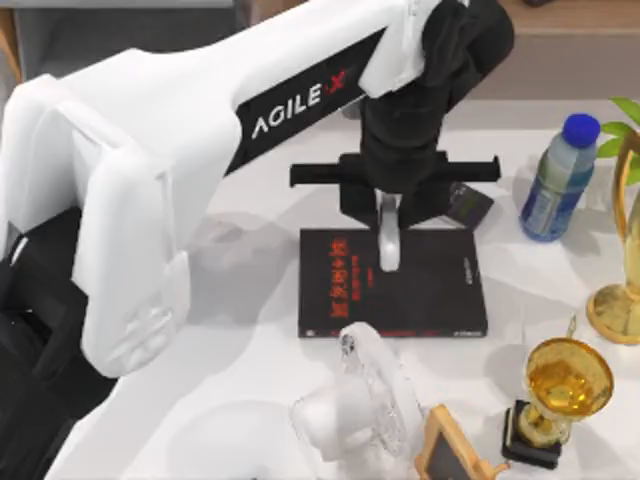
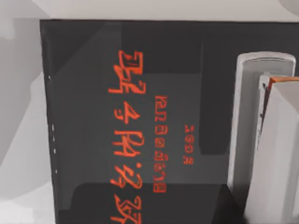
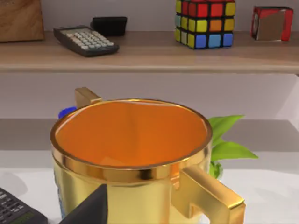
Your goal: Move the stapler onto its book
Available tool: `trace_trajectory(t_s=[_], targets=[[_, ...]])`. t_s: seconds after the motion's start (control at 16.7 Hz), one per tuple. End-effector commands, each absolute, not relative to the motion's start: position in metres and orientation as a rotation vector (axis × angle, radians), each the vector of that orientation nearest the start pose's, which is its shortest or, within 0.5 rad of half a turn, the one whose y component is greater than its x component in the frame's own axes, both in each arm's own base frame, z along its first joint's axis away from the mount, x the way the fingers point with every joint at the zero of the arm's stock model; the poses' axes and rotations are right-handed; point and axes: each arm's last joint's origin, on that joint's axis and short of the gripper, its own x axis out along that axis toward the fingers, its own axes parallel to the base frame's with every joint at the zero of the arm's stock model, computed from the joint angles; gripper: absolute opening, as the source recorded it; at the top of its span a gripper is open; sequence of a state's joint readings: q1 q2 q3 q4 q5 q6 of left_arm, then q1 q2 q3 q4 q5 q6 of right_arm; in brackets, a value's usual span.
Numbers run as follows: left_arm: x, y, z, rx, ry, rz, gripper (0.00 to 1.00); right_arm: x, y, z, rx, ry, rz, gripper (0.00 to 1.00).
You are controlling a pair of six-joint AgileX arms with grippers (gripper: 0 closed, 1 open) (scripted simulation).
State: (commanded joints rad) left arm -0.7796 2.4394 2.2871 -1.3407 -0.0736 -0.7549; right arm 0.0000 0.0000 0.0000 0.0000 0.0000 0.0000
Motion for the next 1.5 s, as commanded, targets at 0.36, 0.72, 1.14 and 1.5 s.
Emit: trace_trajectory(t_s=[0.36, 0.72, 1.14, 1.5], targets=[[0.345, -0.344, 0.186, 0.025, 1.47, -0.004, 0.0, 0.106, -0.001, 0.16, 0.0, 0.0, 0.0, 1.0], [0.348, -0.344, 0.167, 0.024, 1.47, -0.004, 0.0, 0.106, -0.001, 0.16, 0.0, 0.0, 0.0, 1.0], [0.348, -0.344, 0.156, 0.025, 1.47, -0.004, 0.08, 0.106, -0.001, 0.16, 0.0, 0.0, 0.0, 1.0], [0.348, -0.344, 0.156, 0.025, 1.47, -0.004, 0.53, 0.106, -0.001, 0.16, 0.0, 0.0, 0.0, 1.0]])
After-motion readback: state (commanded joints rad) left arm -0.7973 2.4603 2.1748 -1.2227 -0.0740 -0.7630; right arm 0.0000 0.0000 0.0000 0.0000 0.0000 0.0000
